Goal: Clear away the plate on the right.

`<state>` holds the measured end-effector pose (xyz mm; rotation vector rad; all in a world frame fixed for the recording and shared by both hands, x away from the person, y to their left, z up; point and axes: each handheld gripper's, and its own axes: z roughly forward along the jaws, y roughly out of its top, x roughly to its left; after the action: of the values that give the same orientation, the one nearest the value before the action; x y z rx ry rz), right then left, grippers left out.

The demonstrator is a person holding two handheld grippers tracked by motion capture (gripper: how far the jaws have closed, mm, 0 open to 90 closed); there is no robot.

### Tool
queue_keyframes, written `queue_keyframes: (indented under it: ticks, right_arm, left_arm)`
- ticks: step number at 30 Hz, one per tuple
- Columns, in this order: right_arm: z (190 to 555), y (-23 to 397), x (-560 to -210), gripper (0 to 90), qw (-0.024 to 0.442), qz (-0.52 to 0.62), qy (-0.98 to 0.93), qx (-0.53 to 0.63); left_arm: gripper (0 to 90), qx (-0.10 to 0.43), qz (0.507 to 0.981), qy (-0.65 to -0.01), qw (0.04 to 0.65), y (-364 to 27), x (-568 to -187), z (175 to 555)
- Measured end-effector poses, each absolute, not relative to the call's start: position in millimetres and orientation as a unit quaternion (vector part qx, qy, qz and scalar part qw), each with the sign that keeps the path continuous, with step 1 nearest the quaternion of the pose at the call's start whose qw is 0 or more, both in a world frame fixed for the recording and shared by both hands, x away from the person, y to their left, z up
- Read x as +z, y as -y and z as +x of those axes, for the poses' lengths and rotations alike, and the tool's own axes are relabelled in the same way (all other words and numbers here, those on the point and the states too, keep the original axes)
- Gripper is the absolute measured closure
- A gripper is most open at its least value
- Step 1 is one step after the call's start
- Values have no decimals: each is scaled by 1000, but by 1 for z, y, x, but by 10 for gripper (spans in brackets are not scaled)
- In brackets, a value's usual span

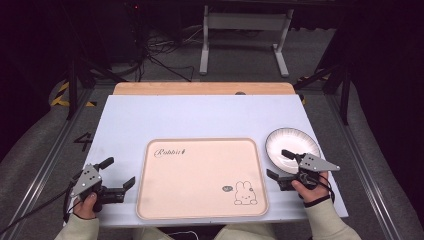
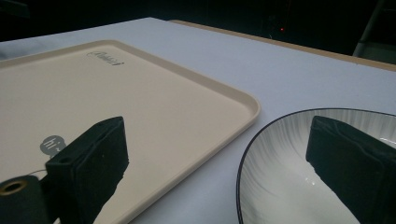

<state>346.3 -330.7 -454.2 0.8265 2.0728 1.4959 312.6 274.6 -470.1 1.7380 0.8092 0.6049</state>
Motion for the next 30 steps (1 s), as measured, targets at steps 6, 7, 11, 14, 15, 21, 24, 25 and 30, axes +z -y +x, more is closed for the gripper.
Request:
queue_keyframes:
  ticks: [6, 7, 11, 14, 15, 21, 24, 25, 30]
  right_arm:
    - [346, 331, -454, 55, 222, 298, -752, 545]
    - [346, 331, -454, 55, 222, 298, -752, 545]
    - [347, 329, -454, 36, 217, 291, -760, 538]
    - [348, 327, -454, 26, 208, 276, -772, 534]
    - [349, 327, -454, 26, 206, 273, -775, 532]
    - [349, 327, -454, 29, 207, 279, -773, 531]
    - [350, 327, -453, 31, 203, 275, -774, 533]
    - [349, 327, -453, 31, 203, 275, -774, 532]
    - [349, 328, -451, 30, 210, 279, -773, 530]
  left_arm:
    - [3, 249, 733, -341, 533, -273, -470, 314]
    - [3, 249, 733, -341, 533, -273, -470, 314]
    - [3, 250, 734, -340, 532, -273, -470, 313]
    - [3, 250, 734, -340, 533, -273, -470, 313]
    - [3, 250, 734, -340, 532, -273, -470, 313]
    - [3, 252, 735, -338, 532, -273, -470, 314]
    - [3, 251, 735, -338, 531, -273, -470, 314]
    - [3, 251, 735, -338, 531, -273, -470, 314]
    - [3, 251, 735, -338, 531, -273, -470, 314]
